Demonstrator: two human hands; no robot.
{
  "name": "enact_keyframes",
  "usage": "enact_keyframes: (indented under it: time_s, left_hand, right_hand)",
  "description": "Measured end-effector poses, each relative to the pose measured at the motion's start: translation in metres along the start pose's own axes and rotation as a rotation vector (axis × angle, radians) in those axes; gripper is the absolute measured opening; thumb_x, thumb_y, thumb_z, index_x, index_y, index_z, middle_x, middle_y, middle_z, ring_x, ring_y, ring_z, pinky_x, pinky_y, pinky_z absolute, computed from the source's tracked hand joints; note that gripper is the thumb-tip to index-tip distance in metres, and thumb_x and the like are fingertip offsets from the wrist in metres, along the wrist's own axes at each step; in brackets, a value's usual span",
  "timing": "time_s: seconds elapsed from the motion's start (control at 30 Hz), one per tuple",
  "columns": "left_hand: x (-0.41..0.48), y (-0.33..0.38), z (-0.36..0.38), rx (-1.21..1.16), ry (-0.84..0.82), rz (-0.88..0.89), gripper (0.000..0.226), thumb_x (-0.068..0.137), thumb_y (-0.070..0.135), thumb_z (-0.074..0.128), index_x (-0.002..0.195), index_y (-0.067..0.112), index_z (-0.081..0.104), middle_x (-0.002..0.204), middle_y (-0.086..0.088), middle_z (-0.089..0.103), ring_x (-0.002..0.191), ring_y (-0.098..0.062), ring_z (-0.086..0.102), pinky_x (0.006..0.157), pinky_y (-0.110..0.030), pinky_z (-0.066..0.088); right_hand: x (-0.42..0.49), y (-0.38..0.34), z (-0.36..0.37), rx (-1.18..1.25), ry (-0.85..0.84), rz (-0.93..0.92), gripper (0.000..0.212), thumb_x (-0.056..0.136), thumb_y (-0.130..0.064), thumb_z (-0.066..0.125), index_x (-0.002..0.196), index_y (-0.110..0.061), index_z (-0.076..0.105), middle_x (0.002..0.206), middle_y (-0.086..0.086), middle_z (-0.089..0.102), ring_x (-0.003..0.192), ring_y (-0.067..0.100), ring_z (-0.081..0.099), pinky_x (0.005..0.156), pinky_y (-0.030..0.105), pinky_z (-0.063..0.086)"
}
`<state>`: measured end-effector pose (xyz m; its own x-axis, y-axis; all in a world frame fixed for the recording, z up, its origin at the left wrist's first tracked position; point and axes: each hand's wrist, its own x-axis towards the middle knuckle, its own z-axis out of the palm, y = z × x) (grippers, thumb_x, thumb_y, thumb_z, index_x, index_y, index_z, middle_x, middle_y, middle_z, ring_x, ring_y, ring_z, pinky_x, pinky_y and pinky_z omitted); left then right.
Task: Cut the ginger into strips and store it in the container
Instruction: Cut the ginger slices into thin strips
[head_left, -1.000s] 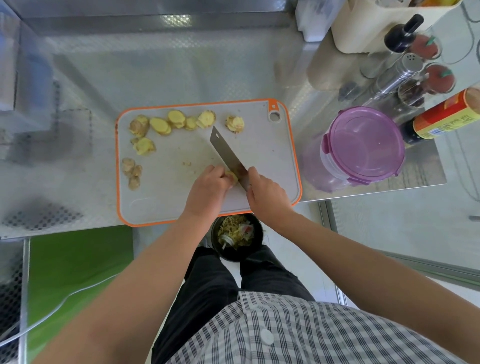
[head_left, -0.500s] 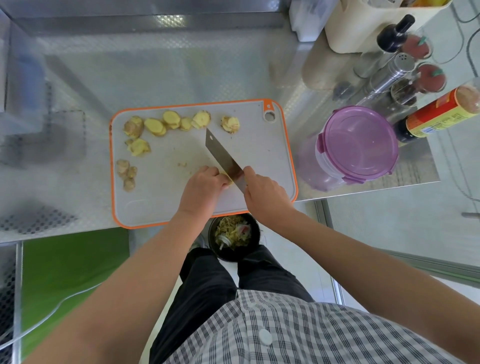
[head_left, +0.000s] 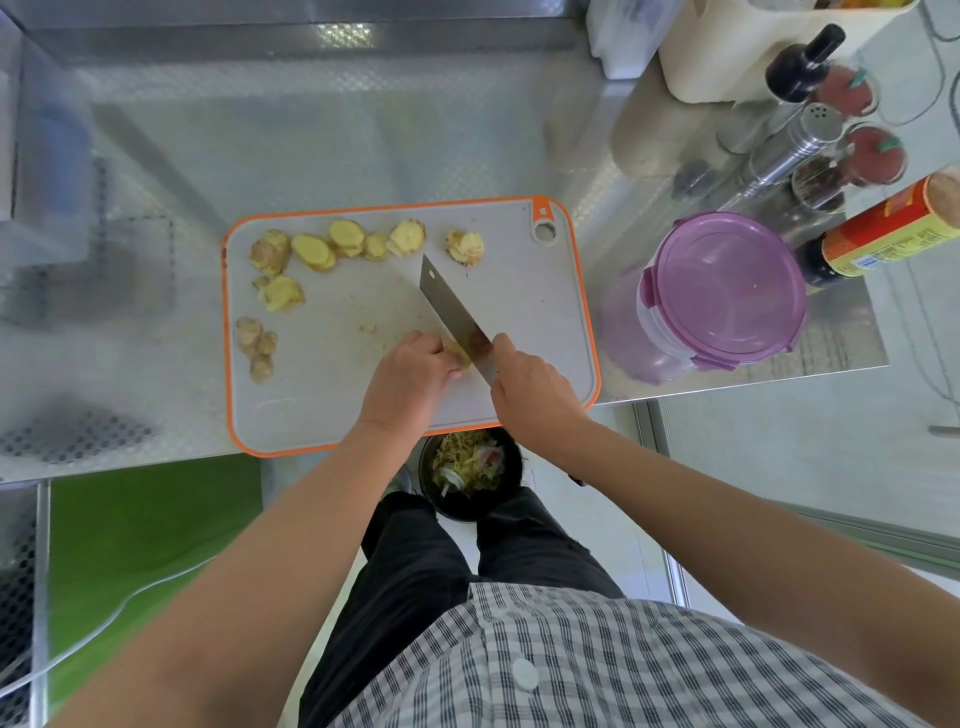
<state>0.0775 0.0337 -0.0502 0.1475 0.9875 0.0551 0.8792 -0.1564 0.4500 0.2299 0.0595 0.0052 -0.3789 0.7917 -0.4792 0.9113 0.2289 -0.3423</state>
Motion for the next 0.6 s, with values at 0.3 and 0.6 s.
enact_keyframes:
  time_s: [0.3, 0.6]
  left_hand:
    - [0.001, -0.001, 0.0, -0.014, 0.012, -0.033, 0.022, 0.056, -0.005, 0.085, 0.067, 0.008, 0.071, 0.057, -0.006, 0.054, 0.056, -0.028, 0.054, 0.047, -0.029, 0.044]
    - [0.001, -0.001, -0.001, -0.009, -0.003, -0.02, 0.023, 0.054, -0.004, 0.087, 0.067, 0.006, 0.071, 0.058, -0.007, 0.056, 0.056, -0.029, 0.054, 0.048, -0.029, 0.045]
  right_hand:
    - [-0.005, 0.004, -0.001, 0.086, 0.108, -0.039, 0.009, 0.096, -0.009, 0.035, 0.098, -0.015, 0.028, 0.066, -0.002, 0.035, 0.063, 0.031, 0.04, 0.057, 0.034, 0.03]
    - [-0.003, 0.0, -0.005, -0.018, 0.013, -0.036, 0.017, 0.093, -0.005, 0.035, 0.093, -0.018, 0.023, 0.068, -0.002, 0.038, 0.059, 0.022, 0.04, 0.05, 0.031, 0.025]
